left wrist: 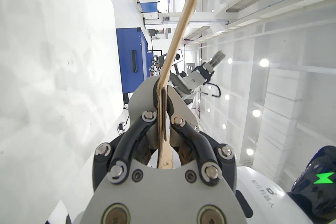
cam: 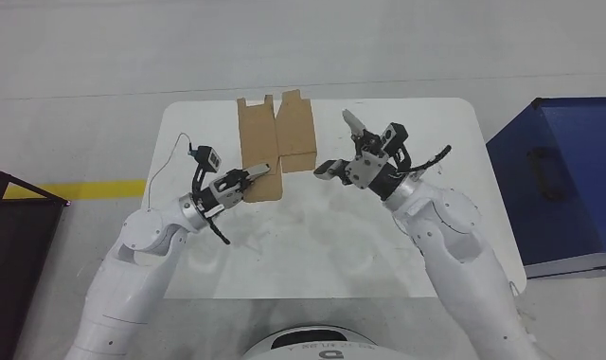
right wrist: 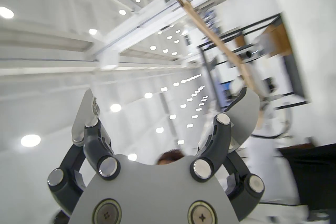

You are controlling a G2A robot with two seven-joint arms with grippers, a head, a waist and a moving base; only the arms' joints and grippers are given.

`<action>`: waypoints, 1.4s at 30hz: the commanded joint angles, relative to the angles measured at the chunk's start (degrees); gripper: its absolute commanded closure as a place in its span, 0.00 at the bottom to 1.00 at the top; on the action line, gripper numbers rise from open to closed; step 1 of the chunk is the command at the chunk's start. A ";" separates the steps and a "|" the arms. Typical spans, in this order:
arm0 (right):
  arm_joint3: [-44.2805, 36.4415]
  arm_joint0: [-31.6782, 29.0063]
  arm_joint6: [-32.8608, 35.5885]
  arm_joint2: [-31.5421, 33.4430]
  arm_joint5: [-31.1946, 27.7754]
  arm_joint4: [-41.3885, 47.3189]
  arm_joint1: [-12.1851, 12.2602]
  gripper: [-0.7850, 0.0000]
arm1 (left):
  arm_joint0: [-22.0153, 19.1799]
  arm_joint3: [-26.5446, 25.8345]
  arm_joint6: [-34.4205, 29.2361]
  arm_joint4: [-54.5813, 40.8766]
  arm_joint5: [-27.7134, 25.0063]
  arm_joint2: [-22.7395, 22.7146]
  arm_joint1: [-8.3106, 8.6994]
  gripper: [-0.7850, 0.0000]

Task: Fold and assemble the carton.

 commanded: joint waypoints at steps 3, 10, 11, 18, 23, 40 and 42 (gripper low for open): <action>-0.55 -0.24 -1.56 -4.00 1.01 -24.31 0.52 0.00 | -0.45 -0.48 0.03 -1.61 4.34 0.29 -0.02 1.00; 0.58 0.01 -2.98 -6.64 -3.40 -27.94 0.27 0.36 | -0.42 -1.56 1.71 -3.98 9.52 0.46 -0.08 1.00; 0.72 0.06 -3.21 -6.87 -4.06 -28.17 0.22 0.44 | -0.43 -1.63 1.77 -4.26 9.90 0.52 -0.09 1.00; 1.42 1.49 -6.37 -10.69 -4.74 -34.01 -0.30 0.62 | -0.52 -1.47 1.28 -7.95 11.74 0.86 -0.25 1.00; 2.40 2.75 -5.96 -12.18 -4.45 -34.22 -0.68 0.64 | -1.00 -1.18 1.63 -9.31 12.70 0.48 -0.27 1.00; 3.43 3.88 -4.35 -12.32 -6.86 -31.49 -1.32 1.00 | -2.81 0.39 0.16 -11.27 11.37 0.85 -0.46 0.00; 3.54 4.18 -2.89 -12.00 -7.10 -28.88 -1.43 1.00 | -2.78 1.33 -0.48 -11.25 7.59 -0.06 -0.46 0.00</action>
